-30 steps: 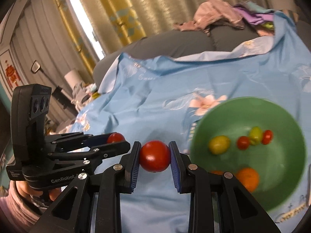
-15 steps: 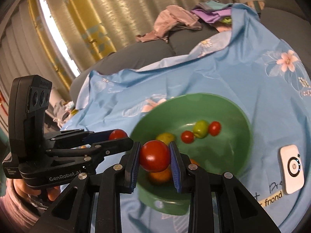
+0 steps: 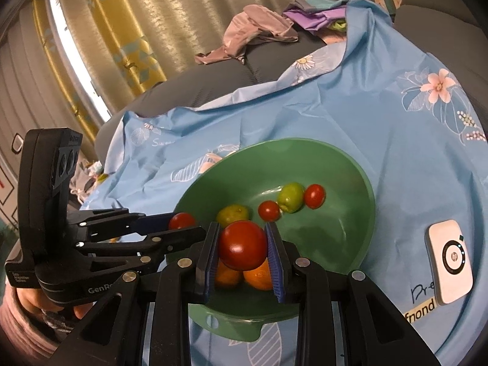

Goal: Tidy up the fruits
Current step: 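Carry both cherry tomatoes over the green bowl, then open both tools to drop the cherry tomatoes into the bowl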

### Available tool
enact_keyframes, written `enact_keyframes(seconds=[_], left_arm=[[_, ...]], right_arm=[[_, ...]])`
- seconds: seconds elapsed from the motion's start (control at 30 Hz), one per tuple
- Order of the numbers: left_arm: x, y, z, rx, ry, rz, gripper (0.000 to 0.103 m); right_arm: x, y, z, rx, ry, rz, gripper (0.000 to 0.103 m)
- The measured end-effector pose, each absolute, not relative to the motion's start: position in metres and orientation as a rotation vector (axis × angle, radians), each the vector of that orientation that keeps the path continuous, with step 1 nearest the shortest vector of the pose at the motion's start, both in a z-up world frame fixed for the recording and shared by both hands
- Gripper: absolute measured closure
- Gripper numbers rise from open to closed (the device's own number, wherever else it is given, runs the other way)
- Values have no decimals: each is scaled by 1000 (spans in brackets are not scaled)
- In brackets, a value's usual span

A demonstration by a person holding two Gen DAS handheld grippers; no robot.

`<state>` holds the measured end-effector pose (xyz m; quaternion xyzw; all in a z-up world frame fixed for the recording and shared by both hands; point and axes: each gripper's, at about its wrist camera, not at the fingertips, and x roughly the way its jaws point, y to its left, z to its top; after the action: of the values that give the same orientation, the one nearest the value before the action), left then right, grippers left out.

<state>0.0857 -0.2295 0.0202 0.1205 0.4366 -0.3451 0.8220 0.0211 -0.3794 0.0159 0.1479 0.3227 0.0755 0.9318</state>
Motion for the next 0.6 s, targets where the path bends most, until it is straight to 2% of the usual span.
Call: enact_keyframes(seconds=[0.6], left_arm=[[89, -229, 18, 257, 940, -708, 74]], right_arm=[[22, -383, 14, 304, 673, 128, 72]])
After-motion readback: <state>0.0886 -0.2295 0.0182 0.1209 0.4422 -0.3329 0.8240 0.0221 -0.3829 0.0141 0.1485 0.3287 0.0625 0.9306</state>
